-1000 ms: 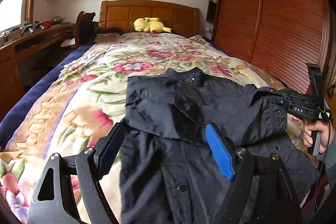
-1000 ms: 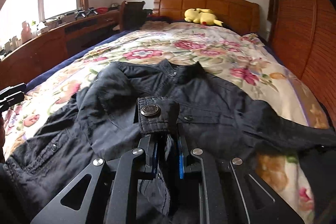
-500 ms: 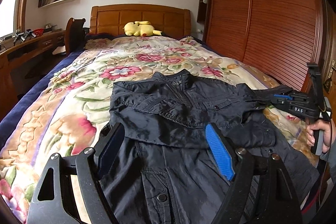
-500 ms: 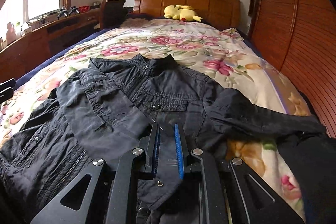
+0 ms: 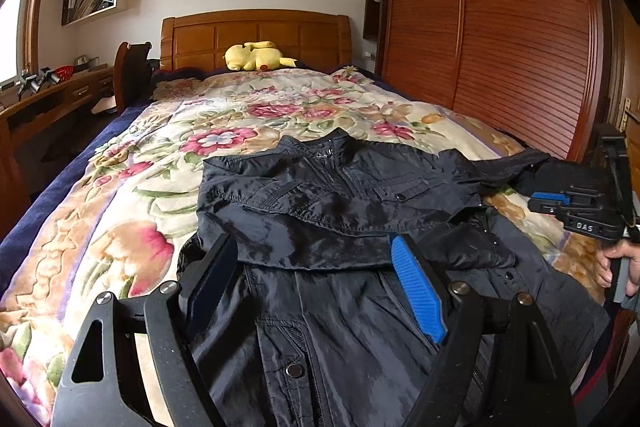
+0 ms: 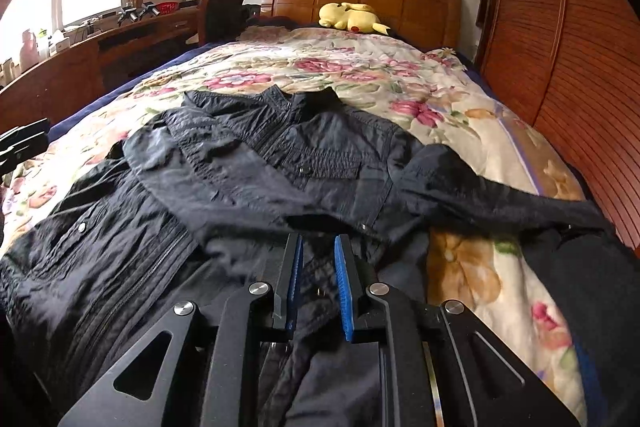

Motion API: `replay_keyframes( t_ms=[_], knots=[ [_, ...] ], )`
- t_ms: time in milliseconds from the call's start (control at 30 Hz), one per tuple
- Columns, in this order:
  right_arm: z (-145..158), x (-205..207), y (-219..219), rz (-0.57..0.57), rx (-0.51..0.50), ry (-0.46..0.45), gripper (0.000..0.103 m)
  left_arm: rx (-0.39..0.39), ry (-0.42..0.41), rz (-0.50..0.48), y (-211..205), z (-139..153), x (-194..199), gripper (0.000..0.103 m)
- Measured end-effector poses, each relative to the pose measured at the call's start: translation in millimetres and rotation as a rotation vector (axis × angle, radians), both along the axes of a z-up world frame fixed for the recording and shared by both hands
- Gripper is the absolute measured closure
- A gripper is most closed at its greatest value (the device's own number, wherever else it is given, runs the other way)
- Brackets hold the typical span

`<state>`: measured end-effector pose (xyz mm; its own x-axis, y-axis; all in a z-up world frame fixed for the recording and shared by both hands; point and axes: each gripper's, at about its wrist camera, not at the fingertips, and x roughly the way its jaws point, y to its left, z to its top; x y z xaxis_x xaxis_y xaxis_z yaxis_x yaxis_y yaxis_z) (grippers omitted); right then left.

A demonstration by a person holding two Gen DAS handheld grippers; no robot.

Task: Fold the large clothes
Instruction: 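Move the right tool to the other sleeve and grasp its cuff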

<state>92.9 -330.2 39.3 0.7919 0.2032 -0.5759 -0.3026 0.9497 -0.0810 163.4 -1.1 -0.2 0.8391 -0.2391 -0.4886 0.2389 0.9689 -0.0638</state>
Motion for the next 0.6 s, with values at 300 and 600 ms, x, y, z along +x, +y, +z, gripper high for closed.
replay_keyframes(
  t_ms=[300,600],
  knots=[
    [14.9,-16.8,-31.1,-0.072,0.006,-0.020,0.079,0.014,-0.004,-0.016,-11.6,-2.2,-3.1,0.022],
    [38.2,-14.2,-70.9,-0.163,-0.008,-0.073,0.051,0.028,0.008,-0.049,-30.1,-9.1,-1.2,0.022]
  ],
)
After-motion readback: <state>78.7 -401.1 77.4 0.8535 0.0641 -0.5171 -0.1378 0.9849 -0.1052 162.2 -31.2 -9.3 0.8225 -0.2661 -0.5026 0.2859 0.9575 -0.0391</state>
